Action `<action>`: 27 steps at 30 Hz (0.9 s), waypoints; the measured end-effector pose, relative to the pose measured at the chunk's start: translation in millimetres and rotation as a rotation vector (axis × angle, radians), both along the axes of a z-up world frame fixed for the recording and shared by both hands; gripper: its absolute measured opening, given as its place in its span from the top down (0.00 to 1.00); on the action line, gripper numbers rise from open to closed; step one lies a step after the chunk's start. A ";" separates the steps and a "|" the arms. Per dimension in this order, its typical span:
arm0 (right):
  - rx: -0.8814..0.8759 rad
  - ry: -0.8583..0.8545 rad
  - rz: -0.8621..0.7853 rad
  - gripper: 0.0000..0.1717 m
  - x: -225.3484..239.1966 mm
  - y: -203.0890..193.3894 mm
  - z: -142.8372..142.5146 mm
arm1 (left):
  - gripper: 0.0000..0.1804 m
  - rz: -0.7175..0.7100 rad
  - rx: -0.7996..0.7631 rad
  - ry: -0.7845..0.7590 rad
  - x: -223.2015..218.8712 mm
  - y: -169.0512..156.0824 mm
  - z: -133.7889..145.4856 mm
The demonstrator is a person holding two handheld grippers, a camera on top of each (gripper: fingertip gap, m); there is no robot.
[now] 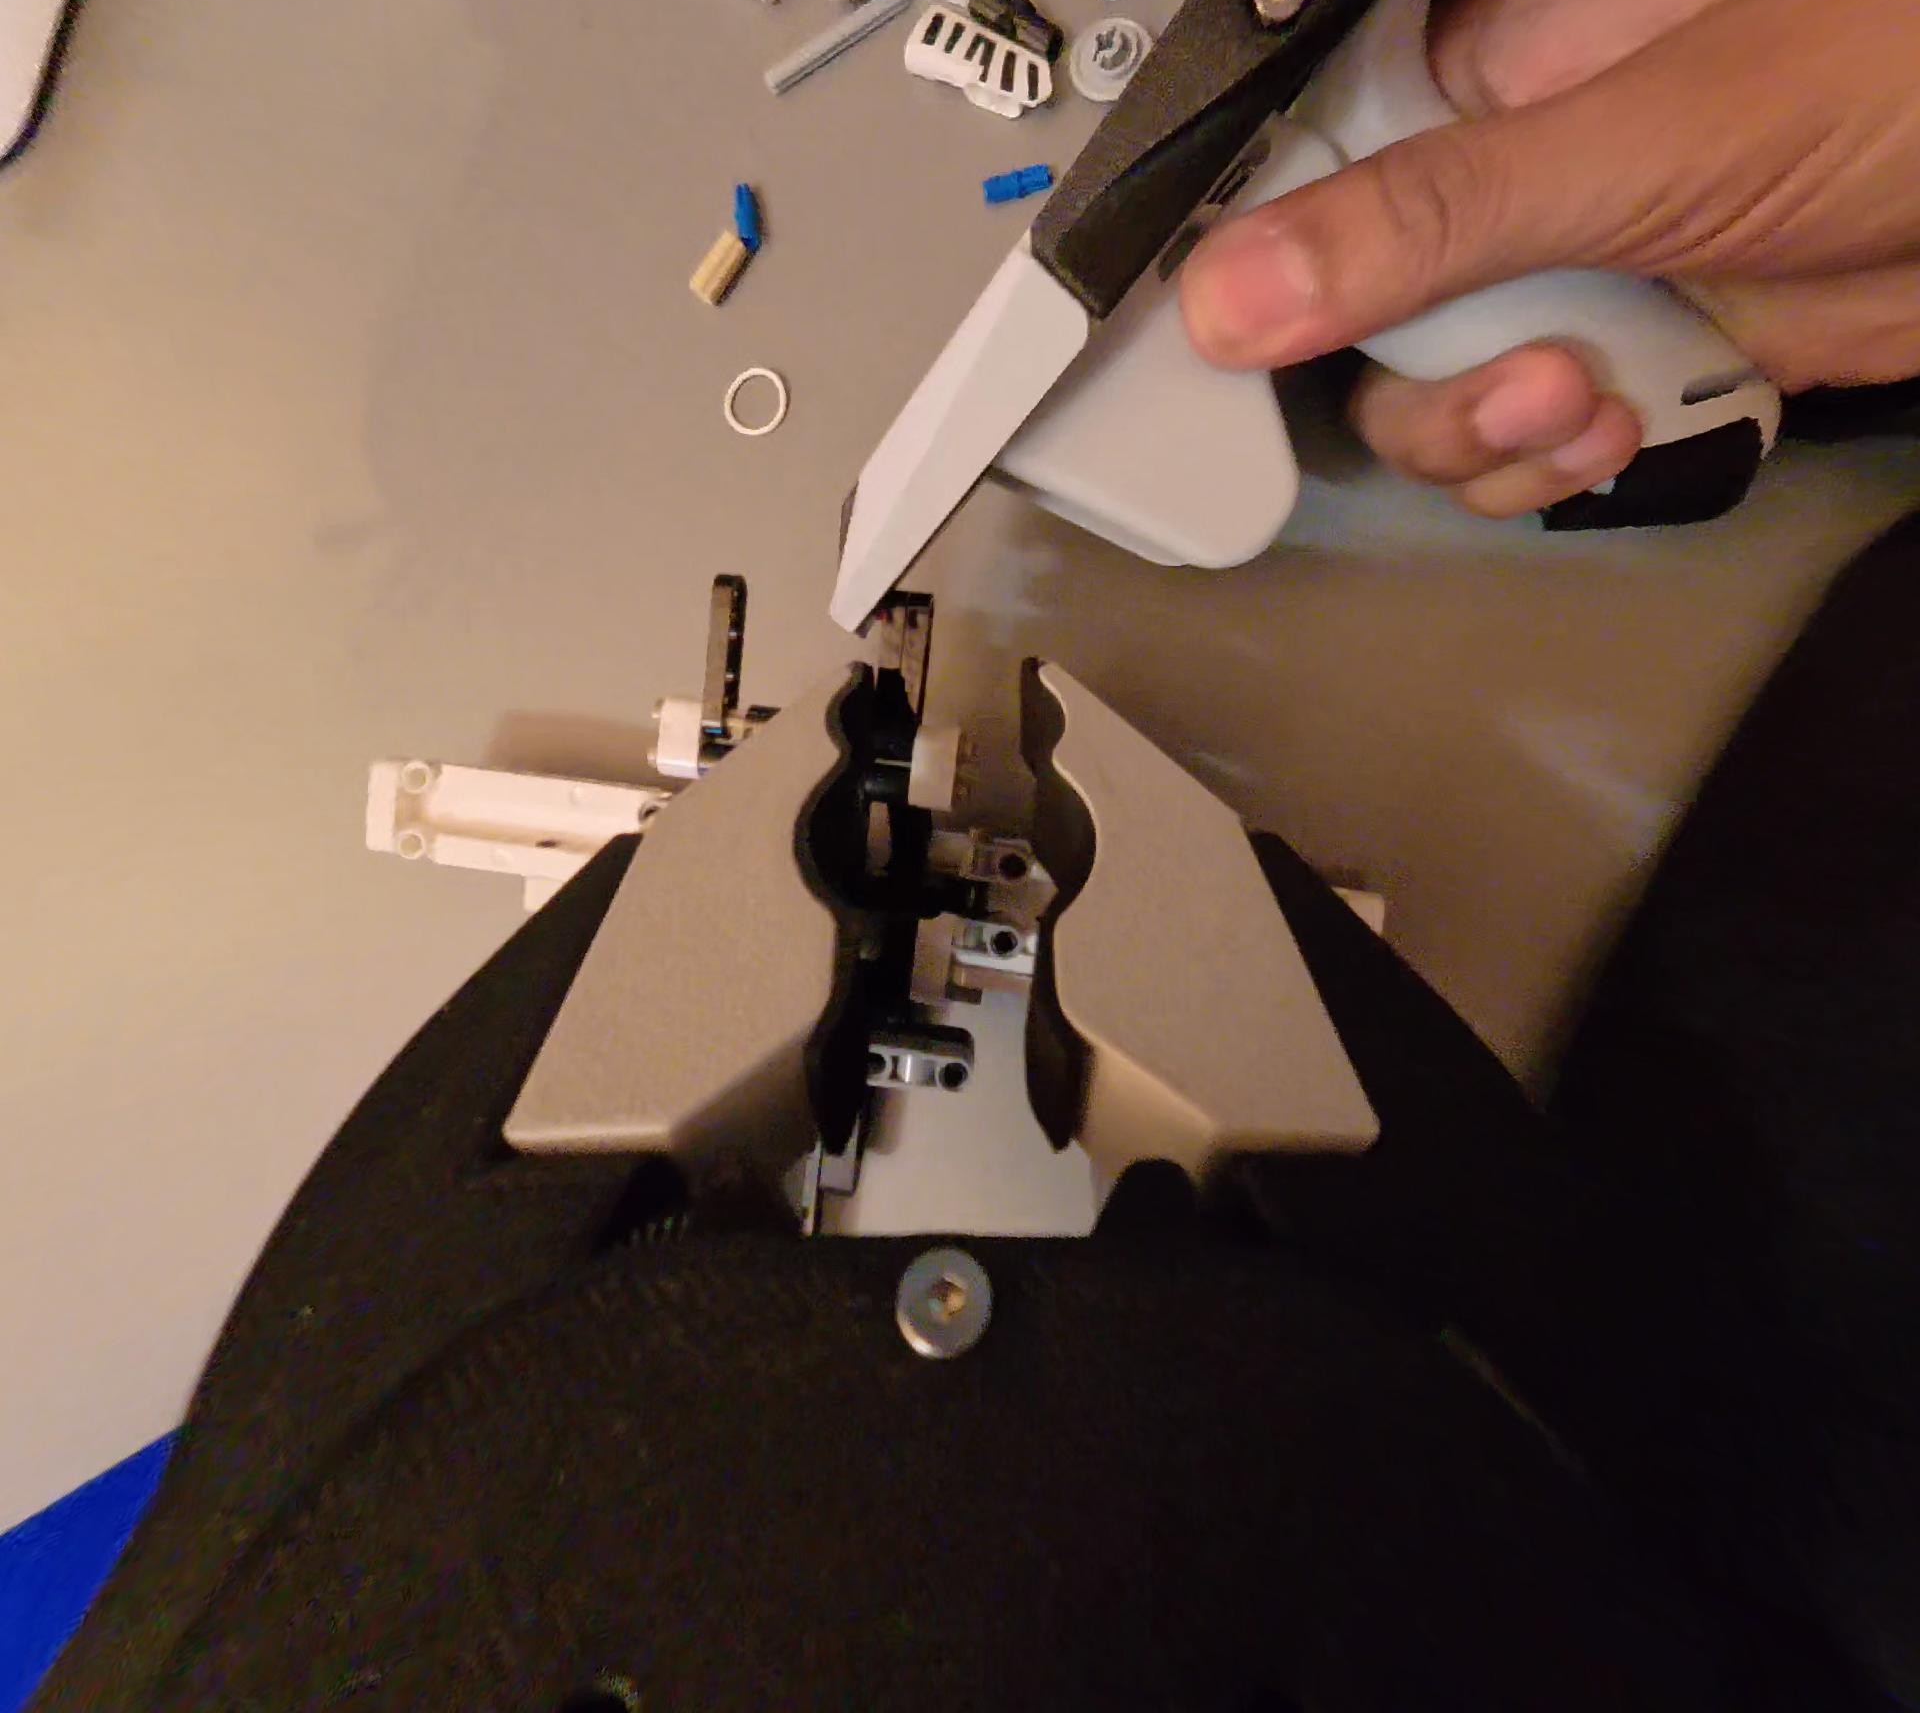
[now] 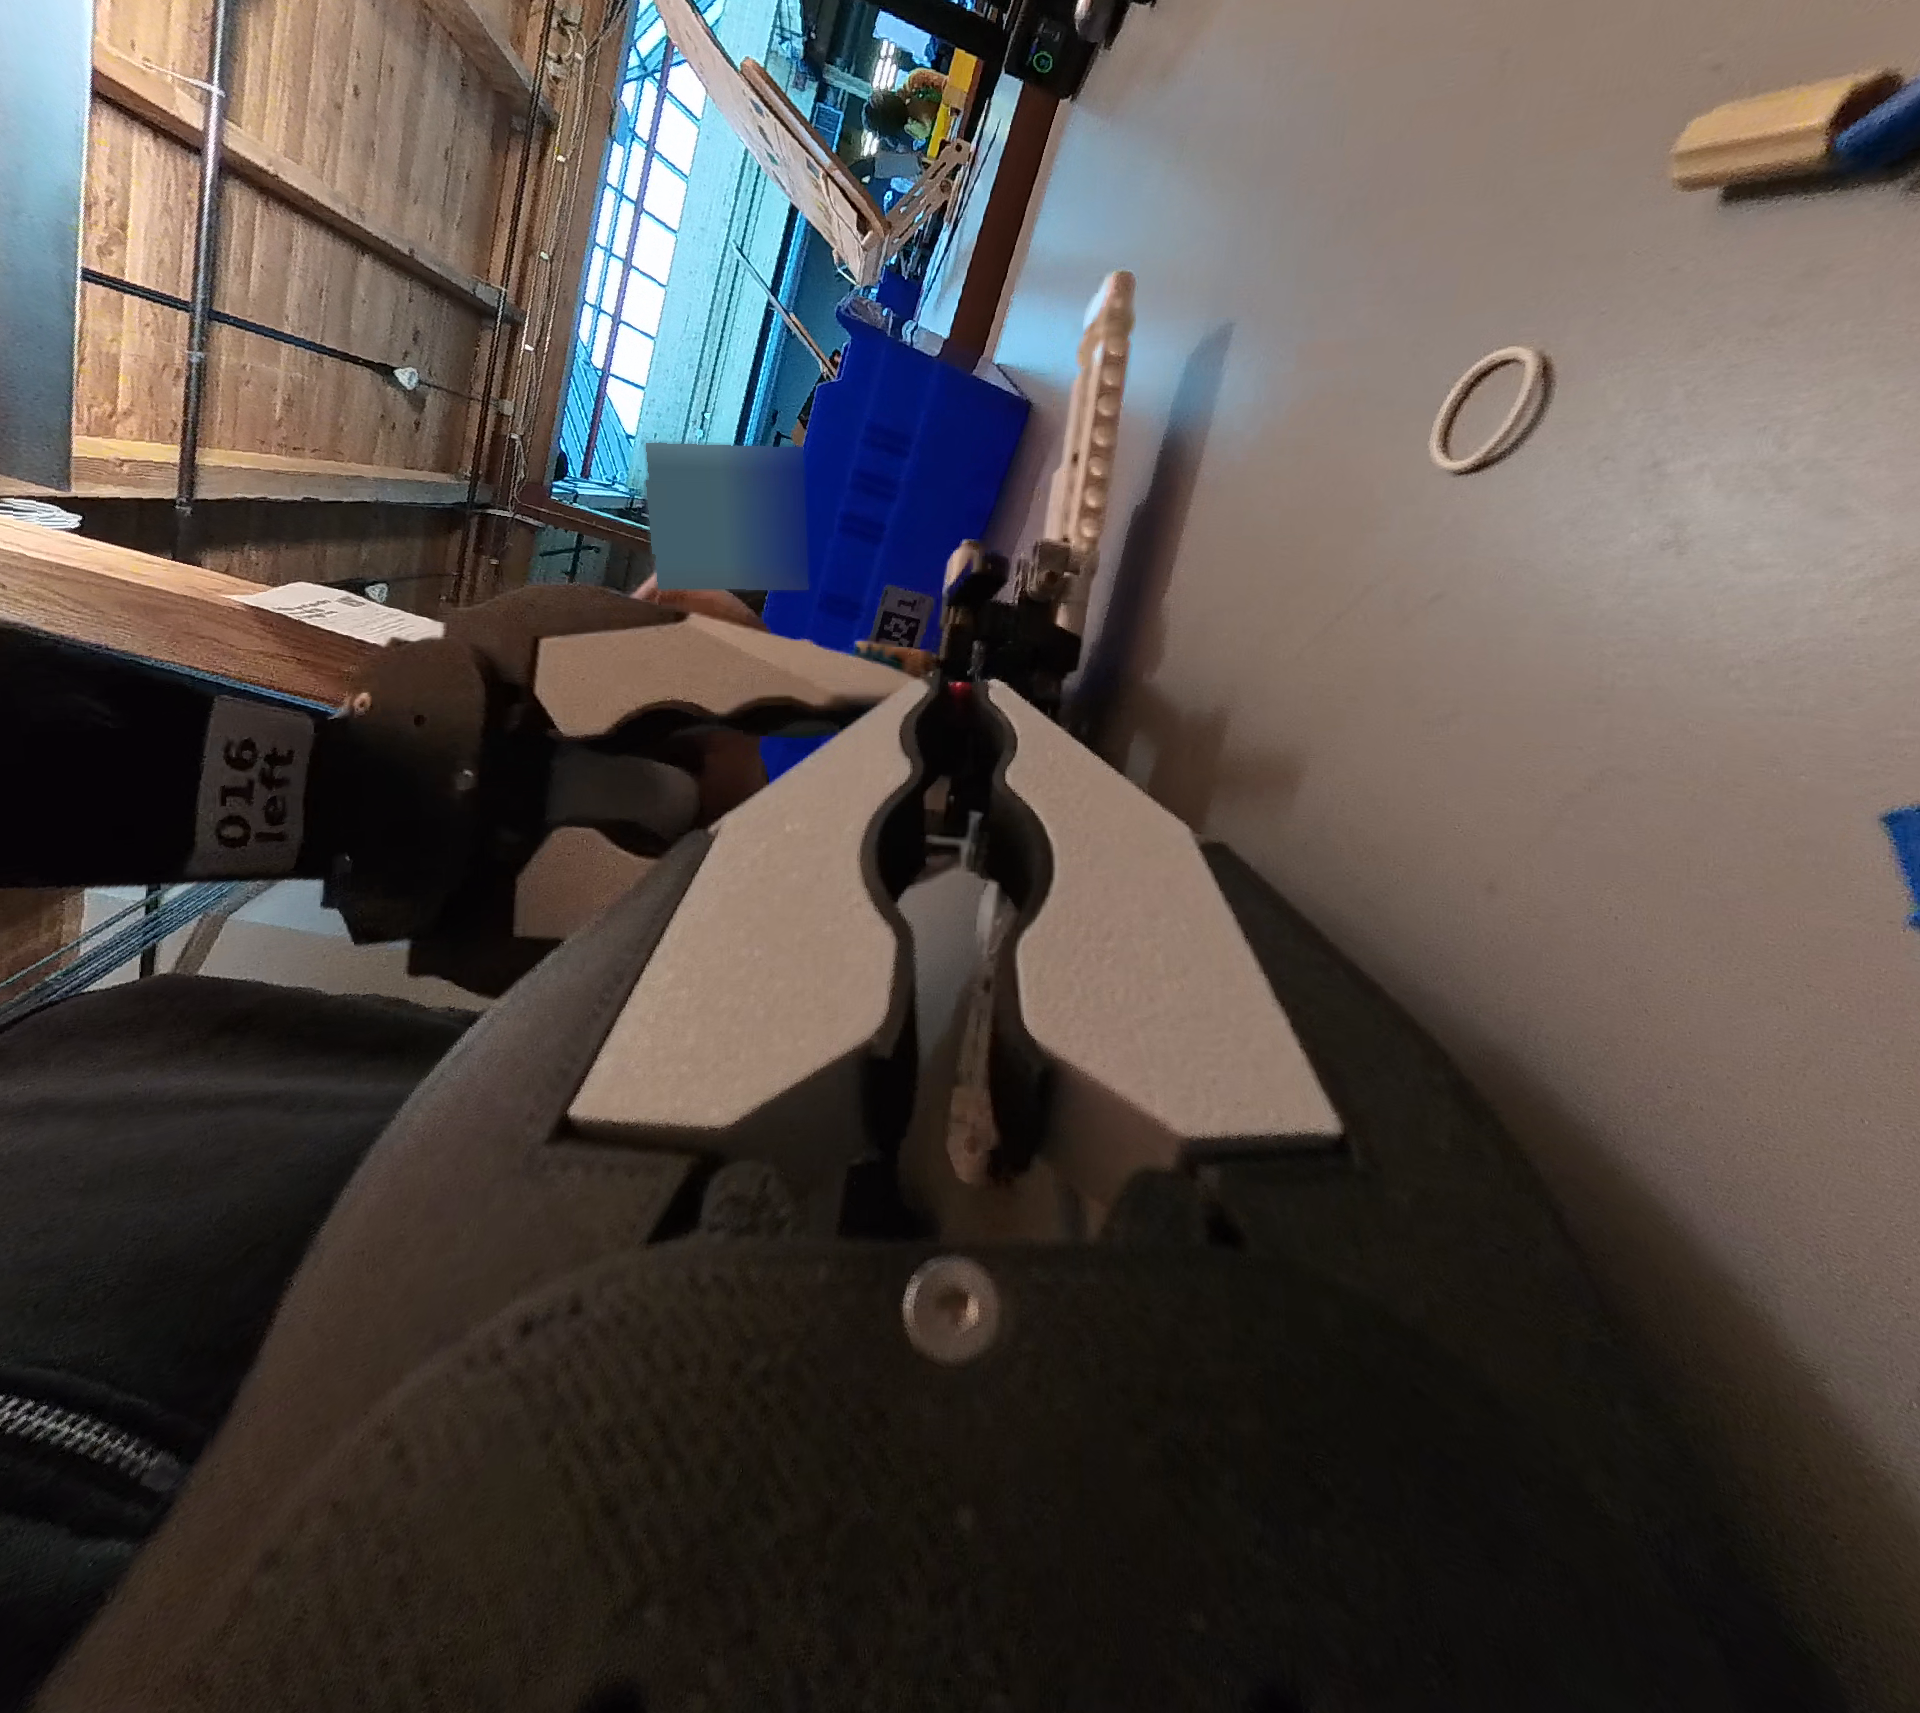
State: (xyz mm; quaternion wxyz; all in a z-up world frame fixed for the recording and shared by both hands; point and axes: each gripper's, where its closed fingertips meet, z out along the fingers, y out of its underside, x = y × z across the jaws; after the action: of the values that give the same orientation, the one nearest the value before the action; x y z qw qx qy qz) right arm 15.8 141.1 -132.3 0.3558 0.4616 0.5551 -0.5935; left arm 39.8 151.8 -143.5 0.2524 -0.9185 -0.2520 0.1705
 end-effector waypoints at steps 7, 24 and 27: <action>0.010 0.011 0.015 0.99 2.8 -2.0 -0.2 | 0.95 -0.003 -0.050 0.080 -8.3 -3.1 -1.5; -0.011 -0.017 0.008 1.00 3.2 -1.8 -0.5 | 0.96 -0.102 -0.254 0.202 -6.3 -4.0 -4.2; -0.025 -0.047 0.010 1.00 3.6 -2.7 -1.3 | 0.96 -0.127 -0.267 0.219 -5.8 -4.9 -4.1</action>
State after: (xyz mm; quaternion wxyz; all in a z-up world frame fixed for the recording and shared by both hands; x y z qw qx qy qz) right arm 19.5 138.4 -133.6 0.3775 0.4681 0.5415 -0.5875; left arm 34.0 146.9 -147.6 0.1646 -0.9338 -0.1394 0.2853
